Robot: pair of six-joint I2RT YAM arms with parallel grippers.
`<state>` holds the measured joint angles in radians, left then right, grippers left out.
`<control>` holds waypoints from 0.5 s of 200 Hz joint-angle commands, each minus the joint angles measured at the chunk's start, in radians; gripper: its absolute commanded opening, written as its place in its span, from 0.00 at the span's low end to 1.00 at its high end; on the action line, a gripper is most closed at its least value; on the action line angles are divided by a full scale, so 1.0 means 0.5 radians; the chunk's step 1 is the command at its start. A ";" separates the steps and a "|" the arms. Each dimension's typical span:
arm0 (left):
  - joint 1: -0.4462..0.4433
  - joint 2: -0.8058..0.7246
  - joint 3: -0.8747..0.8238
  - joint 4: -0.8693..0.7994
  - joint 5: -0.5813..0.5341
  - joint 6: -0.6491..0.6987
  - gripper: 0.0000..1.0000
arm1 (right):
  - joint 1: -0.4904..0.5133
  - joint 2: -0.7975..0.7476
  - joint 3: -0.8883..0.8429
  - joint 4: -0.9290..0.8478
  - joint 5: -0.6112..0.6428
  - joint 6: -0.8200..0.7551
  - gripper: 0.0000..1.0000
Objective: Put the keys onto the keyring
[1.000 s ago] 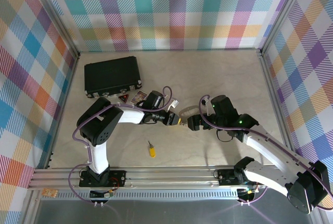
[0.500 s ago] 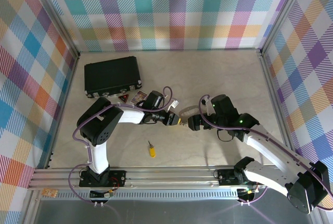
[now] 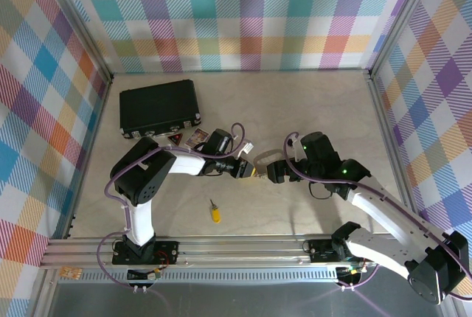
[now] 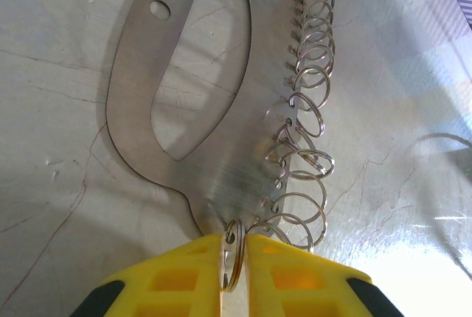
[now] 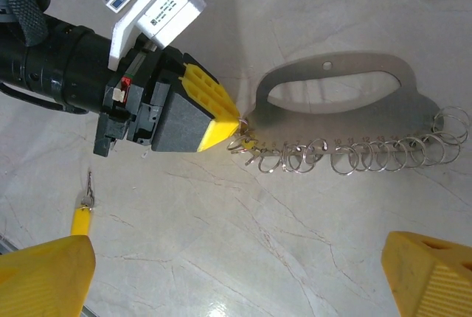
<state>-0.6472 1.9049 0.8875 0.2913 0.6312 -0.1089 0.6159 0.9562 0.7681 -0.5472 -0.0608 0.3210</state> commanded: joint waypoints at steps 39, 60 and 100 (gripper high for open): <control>-0.009 0.019 0.006 0.034 0.020 0.046 0.11 | 0.002 -0.070 0.056 -0.055 0.032 -0.031 0.99; -0.012 0.007 -0.002 0.040 0.015 0.051 0.08 | 0.002 -0.083 0.053 -0.061 0.036 -0.031 0.99; -0.022 -0.017 -0.015 0.034 -0.007 0.057 0.05 | 0.002 -0.091 0.055 -0.068 0.039 -0.028 0.99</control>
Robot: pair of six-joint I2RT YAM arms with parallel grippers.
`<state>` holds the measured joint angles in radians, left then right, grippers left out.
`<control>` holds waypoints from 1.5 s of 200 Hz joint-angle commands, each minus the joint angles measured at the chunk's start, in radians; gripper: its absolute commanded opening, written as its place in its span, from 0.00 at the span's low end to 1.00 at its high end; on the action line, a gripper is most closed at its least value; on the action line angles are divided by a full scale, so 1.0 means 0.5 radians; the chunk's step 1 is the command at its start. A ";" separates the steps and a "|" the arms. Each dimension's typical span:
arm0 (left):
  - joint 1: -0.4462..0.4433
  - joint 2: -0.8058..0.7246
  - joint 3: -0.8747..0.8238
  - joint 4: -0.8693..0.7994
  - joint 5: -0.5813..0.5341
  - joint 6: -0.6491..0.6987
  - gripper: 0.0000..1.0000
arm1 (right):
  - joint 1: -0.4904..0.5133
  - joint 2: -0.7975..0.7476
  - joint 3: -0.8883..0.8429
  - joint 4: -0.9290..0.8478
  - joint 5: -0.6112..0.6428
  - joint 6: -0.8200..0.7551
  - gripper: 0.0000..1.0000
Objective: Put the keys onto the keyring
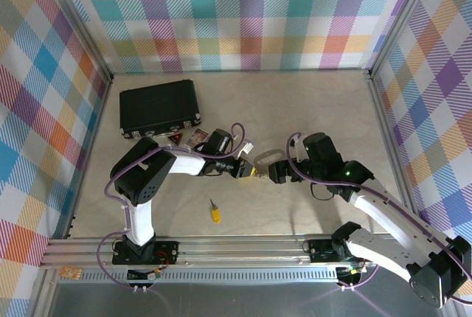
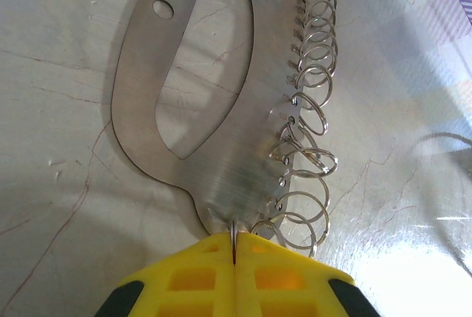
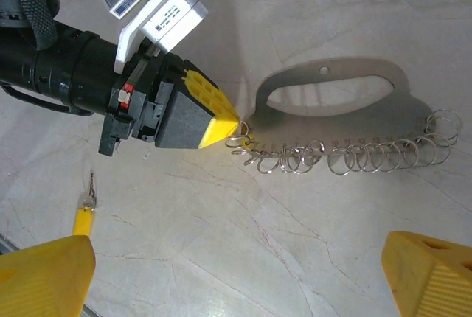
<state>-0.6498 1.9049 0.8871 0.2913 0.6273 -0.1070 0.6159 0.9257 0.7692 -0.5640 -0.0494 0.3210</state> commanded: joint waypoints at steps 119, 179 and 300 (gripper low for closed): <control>-0.023 -0.346 -0.153 0.039 -0.151 0.024 0.00 | 0.002 -0.146 0.048 0.015 -0.094 -0.031 0.99; -0.069 -0.656 -0.179 -0.107 -0.262 0.067 0.00 | 0.002 -0.251 0.027 0.105 -0.270 -0.087 0.99; -0.345 -1.429 -0.144 -0.468 -0.425 0.384 0.00 | 0.033 -0.571 -0.064 0.703 -1.142 -0.175 0.99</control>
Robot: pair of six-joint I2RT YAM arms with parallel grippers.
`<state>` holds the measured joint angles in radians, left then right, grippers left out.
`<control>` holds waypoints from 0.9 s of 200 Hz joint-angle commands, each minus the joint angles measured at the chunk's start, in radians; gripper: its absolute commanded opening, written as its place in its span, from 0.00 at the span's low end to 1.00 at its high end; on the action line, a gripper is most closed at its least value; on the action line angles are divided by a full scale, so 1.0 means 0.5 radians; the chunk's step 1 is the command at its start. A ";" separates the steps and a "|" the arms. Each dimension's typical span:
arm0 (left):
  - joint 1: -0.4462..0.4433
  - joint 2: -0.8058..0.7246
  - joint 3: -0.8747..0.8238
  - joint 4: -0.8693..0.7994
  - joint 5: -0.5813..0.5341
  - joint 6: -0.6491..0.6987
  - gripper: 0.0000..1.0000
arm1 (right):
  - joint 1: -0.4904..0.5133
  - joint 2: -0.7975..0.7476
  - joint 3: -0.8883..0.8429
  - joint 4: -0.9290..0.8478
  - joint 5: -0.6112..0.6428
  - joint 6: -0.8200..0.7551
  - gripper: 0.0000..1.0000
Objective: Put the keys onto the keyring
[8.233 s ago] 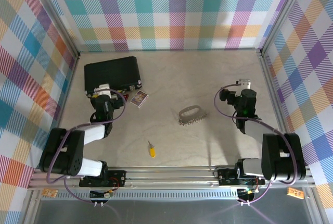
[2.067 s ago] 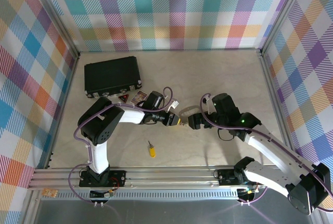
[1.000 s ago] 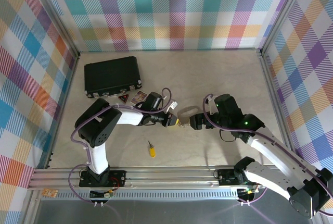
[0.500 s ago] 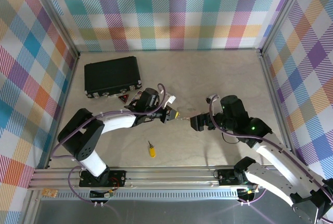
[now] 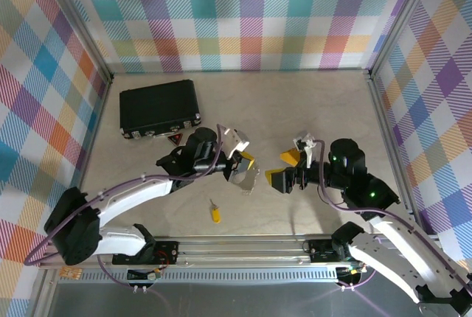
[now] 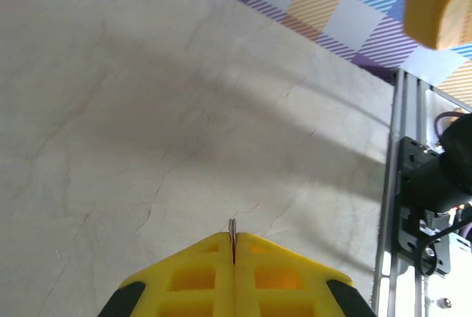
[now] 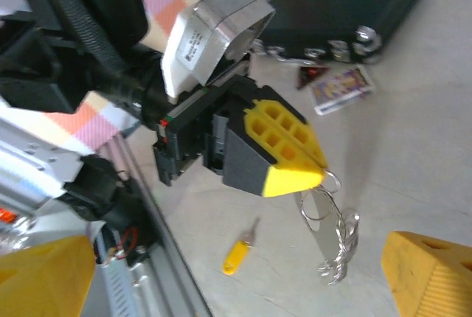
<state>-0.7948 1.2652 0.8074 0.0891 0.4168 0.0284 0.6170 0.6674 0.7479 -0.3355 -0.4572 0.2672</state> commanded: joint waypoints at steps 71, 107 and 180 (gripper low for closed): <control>-0.188 -0.490 0.126 -0.260 0.011 0.217 0.00 | 0.090 0.004 0.061 0.372 -0.416 -0.188 0.91; -0.190 -0.655 0.134 -0.241 0.173 0.184 0.00 | 0.112 0.016 0.092 0.400 -0.458 -0.247 0.70; -0.194 -0.732 0.217 -0.315 0.452 0.173 0.00 | 0.167 0.058 0.175 0.263 -0.539 -0.410 0.57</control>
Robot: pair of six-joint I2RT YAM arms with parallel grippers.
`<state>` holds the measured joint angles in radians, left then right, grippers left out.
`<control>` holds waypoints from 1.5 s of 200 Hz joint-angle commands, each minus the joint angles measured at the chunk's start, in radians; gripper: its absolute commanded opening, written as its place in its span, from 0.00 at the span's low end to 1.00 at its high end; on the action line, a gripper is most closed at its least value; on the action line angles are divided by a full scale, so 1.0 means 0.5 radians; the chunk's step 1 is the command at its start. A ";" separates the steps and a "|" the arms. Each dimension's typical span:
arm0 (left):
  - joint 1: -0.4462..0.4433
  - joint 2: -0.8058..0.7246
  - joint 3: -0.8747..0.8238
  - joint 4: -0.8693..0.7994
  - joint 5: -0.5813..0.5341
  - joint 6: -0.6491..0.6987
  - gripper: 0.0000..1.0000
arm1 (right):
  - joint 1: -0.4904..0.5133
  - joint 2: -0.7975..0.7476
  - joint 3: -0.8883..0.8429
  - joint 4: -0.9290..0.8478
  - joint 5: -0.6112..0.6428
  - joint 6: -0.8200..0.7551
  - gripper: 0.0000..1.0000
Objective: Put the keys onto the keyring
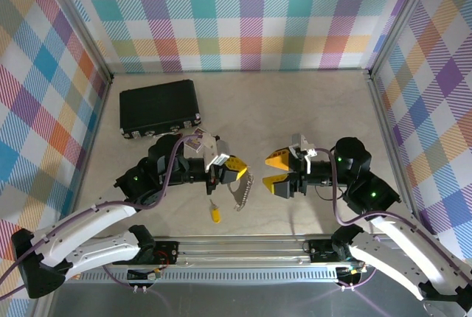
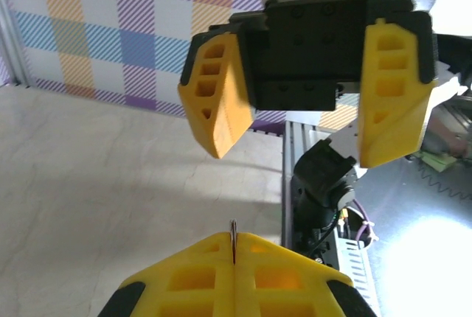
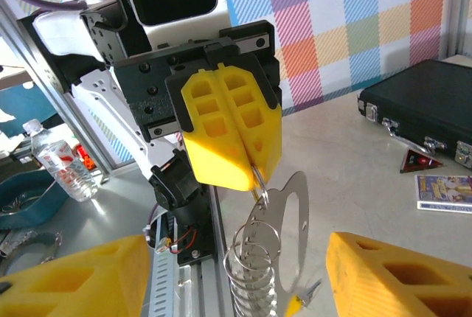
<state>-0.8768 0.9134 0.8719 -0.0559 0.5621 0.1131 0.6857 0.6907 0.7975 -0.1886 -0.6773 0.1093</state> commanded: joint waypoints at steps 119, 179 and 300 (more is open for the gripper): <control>-0.072 0.020 0.152 -0.171 0.187 0.056 0.00 | 0.204 0.149 0.218 -0.230 0.000 -0.258 0.31; -0.090 0.032 0.165 -0.207 0.186 0.074 0.00 | 0.246 0.230 0.237 -0.297 0.068 -0.316 0.40; -0.102 0.071 0.174 -0.208 0.221 0.081 0.00 | 0.291 0.297 0.200 -0.212 0.078 -0.292 0.30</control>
<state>-0.9150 0.9482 0.9192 -0.1822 0.6399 0.1406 0.8207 0.8387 0.8814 -0.3153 -0.6319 -0.0269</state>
